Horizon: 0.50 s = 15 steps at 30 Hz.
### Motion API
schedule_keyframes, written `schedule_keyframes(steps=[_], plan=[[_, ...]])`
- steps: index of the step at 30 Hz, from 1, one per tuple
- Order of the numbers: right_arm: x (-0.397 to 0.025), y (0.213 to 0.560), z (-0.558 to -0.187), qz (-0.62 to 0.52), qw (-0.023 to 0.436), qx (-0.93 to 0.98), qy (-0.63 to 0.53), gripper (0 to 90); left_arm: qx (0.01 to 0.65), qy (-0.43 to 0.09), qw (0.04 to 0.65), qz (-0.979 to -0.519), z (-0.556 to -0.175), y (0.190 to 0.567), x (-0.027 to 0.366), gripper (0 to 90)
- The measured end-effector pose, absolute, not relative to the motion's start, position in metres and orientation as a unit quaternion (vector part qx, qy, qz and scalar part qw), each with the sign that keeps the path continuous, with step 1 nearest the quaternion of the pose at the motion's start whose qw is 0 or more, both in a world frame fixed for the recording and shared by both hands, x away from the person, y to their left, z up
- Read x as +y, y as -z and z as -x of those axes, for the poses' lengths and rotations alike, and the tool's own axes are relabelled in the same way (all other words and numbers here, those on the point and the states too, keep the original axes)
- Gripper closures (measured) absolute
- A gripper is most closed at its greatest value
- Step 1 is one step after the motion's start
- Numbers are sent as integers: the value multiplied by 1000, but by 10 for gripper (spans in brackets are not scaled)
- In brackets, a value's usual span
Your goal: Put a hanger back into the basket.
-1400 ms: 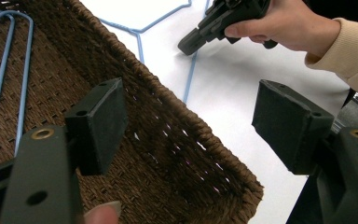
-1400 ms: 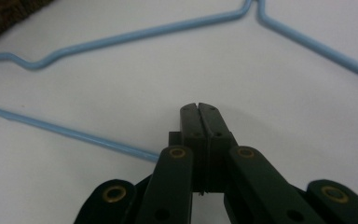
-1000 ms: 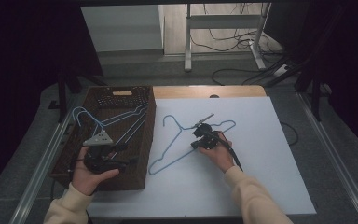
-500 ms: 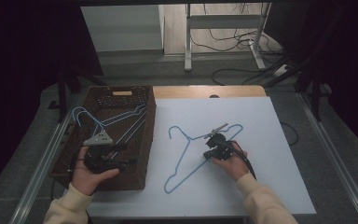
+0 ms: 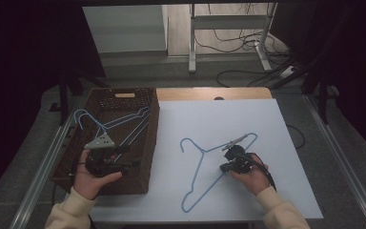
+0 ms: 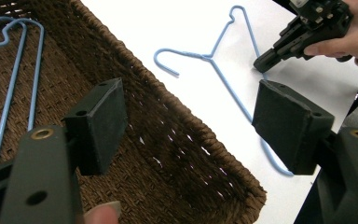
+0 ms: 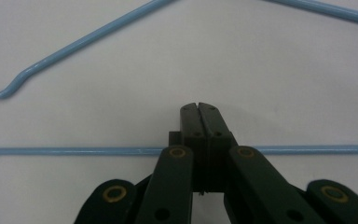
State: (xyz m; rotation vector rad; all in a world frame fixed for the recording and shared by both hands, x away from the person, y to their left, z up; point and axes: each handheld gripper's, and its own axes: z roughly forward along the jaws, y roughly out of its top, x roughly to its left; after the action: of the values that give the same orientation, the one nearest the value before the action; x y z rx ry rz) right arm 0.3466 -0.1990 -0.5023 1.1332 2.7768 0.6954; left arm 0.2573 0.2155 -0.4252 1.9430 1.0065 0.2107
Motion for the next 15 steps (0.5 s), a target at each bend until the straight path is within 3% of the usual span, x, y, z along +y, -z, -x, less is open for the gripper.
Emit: schedule_keyframes(steps=[15], plan=[[-228,501,-321,-394,26,891,-224,900,406,-83,453,-789,-258,426,214,259]])
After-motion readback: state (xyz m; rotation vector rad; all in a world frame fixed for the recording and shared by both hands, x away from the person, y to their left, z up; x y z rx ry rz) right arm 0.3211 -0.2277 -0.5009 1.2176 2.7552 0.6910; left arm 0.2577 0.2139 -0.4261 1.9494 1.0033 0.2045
